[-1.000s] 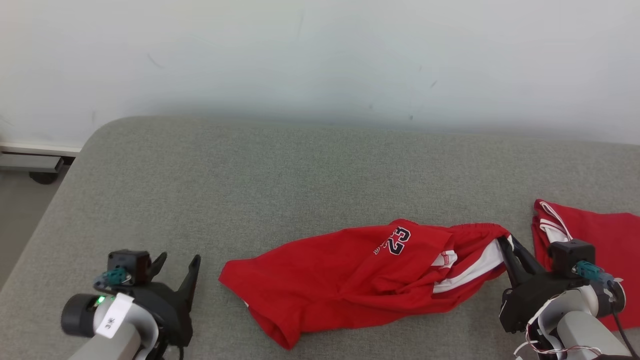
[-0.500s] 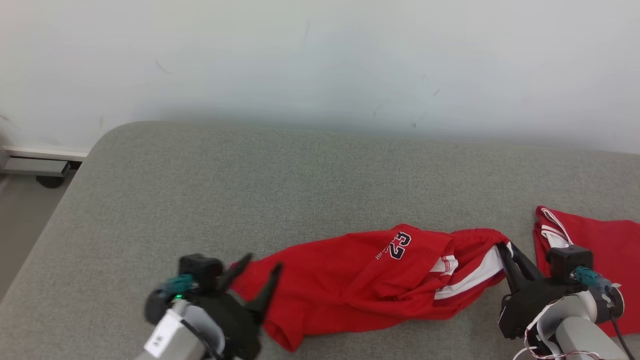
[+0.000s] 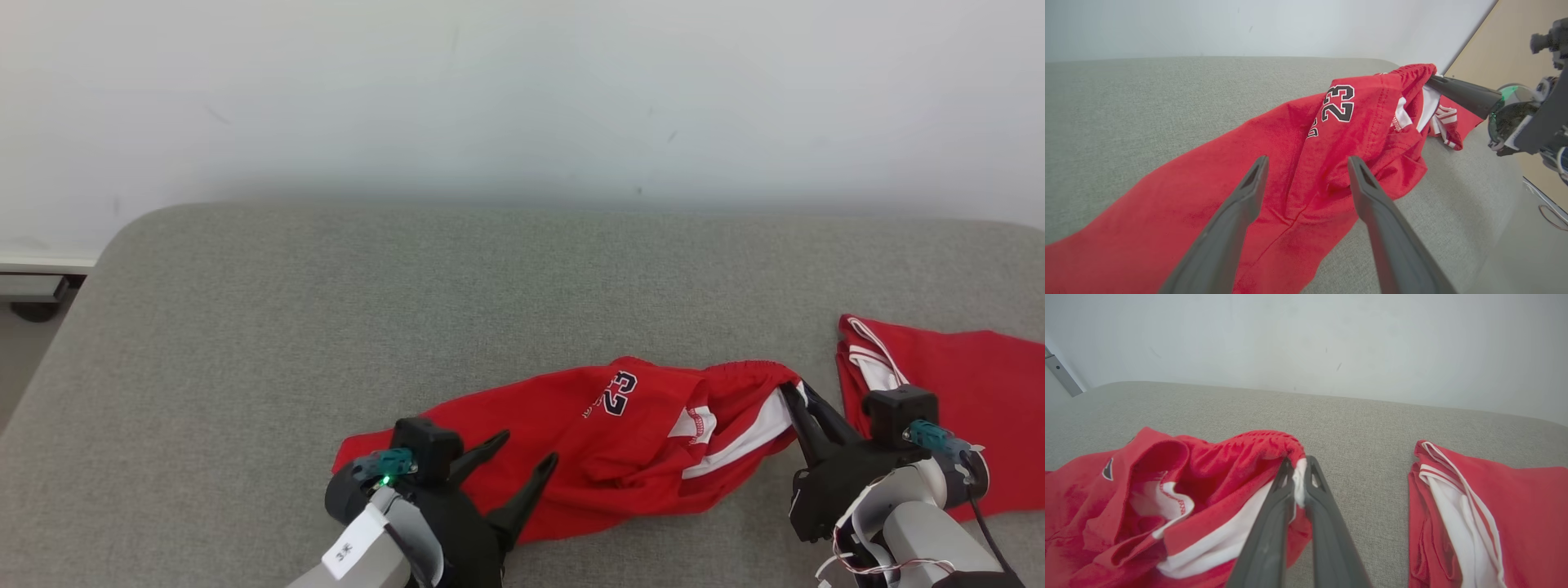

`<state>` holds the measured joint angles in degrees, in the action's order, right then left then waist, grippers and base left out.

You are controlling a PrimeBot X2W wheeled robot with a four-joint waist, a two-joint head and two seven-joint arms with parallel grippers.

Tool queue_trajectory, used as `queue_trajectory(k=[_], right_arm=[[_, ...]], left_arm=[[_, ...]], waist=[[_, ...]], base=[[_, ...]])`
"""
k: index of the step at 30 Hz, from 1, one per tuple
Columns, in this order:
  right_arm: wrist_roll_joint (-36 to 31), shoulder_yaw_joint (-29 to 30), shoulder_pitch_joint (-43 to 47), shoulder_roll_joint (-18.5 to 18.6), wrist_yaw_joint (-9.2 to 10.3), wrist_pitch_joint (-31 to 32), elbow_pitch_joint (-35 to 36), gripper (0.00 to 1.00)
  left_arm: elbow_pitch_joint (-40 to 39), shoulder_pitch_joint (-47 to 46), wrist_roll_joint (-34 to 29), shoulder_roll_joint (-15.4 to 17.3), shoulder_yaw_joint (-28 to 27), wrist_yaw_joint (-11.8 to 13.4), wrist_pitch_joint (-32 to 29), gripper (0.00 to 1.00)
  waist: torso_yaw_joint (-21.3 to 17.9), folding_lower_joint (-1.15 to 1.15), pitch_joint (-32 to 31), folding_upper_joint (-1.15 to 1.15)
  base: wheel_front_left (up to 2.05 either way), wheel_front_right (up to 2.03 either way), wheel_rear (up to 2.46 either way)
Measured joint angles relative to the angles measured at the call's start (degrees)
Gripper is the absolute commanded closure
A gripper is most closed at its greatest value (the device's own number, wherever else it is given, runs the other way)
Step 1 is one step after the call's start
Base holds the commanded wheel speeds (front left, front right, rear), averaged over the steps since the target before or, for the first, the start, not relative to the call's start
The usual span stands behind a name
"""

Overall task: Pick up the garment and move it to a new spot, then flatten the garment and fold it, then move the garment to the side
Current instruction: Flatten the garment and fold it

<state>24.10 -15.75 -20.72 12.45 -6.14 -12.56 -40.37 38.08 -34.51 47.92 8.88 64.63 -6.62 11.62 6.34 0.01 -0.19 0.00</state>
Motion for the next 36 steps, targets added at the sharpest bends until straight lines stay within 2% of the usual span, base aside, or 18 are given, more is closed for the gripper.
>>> queue_trajectory(k=[8,20,21,22,23,25,26,36], right_arm=[[0.0,-0.6,-1.7,-0.5,-0.02,0.1,-0.1,1.0],[-0.4,-1.0,-2.4,-1.0,-0.18,0.2,-0.4,1.0],[-0.4,-1.0,-2.4,-1.0,-0.18,0.2,-0.4,1.0],[-0.4,-1.0,-2.5,-1.1,-0.18,0.2,-0.5,1.0],[-0.4,-1.1,-2.7,-1.1,-0.18,0.2,-0.5,1.0],[-0.4,-1.2,-3.4,-1.3,-0.18,0.2,-0.6,1.0],[-0.4,-1.2,-3.6,-1.4,-0.18,0.2,-0.6,1.0],[-0.4,-0.5,-3.4,-1.0,-0.14,0.0,-1.6,1.0]], left_arm=[[4.9,-4.3,0.0,-4.3,2.1,-0.5,-3.3,0.0],[11.9,-7.3,0.4,-5.5,5.1,-0.5,-6.1,0.0],[11.9,-7.3,0.6,-5.6,5.6,-0.5,-6.1,0.27],[11.9,-7.3,0.7,-5.7,6.1,-0.5,-6.1,0.34],[11.9,-7.3,1.2,-5.8,6.2,-0.5,-6.1,0.51],[11.8,-7.3,1.7,-6.0,6.7,-0.5,-6.1,0.78],[11.7,-7.3,2.0,-6.1,6.9,-0.5,-6.1,1.0],[12.0,-11.0,3.2,-6.2,7.0,-0.5,-3.6,1.0]], waist=[[-1.8,0.0,1.8,0.0],[-3.2,0.0,3.7,0.0],[-3.2,0.0,3.8,0.0],[-3.2,0.0,3.9,0.0],[-3.2,-0.01,4.0,0.0],[-3.3,-0.01,4.1,0.0],[-3.3,-0.01,4.2,0.0],[-2.4,-0.01,4.4,0.0]], base=[[0.0,0.0,0.0],[0.0,0.0,0.0],[0.0,0.0,0.0],[0.0,0.0,0.0],[0.0,0.0,0.0],[0.0,0.0,0.0],[0.0,0.0,0.0],[0.0,0.0,0.0]])
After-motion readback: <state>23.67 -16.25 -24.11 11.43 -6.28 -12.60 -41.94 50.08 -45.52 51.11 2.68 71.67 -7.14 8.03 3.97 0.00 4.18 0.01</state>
